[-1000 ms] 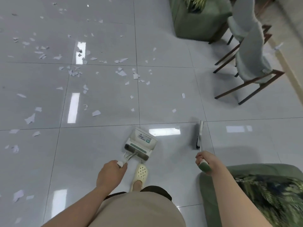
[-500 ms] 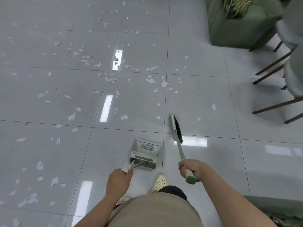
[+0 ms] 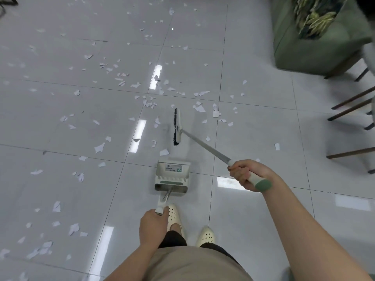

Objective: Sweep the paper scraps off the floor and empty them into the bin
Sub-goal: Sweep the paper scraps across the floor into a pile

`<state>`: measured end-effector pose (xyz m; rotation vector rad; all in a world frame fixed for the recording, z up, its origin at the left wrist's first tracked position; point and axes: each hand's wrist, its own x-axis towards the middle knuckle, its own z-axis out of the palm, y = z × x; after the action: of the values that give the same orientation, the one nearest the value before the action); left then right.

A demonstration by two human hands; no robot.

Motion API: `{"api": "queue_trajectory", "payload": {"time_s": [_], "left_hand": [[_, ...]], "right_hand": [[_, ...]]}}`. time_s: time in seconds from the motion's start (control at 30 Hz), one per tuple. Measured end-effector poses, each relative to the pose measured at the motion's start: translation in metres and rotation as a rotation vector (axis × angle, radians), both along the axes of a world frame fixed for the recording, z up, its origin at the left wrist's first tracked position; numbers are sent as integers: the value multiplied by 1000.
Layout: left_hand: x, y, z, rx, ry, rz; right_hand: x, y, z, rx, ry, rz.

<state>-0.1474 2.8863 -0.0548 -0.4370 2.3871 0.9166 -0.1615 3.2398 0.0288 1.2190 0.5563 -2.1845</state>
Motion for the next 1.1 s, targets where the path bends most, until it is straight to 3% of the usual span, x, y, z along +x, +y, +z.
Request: {"api": "queue_trajectory", "payload": {"time_s": [0.3, 0.6, 0.93, 1.1], "left_hand": [[-106, 46, 1, 87, -44, -157], [-115, 87, 2, 87, -92, -343], [-110, 211, -7, -8, -112, -309], [-111, 274, -9, -66, -126, -351]], "right_hand": [[26, 45, 29, 248, -202, -269], [62, 119, 33, 484, -405, -429], [65, 249, -41, 613, -525, -245], [59, 298, -82, 635, -545, 120]]}}
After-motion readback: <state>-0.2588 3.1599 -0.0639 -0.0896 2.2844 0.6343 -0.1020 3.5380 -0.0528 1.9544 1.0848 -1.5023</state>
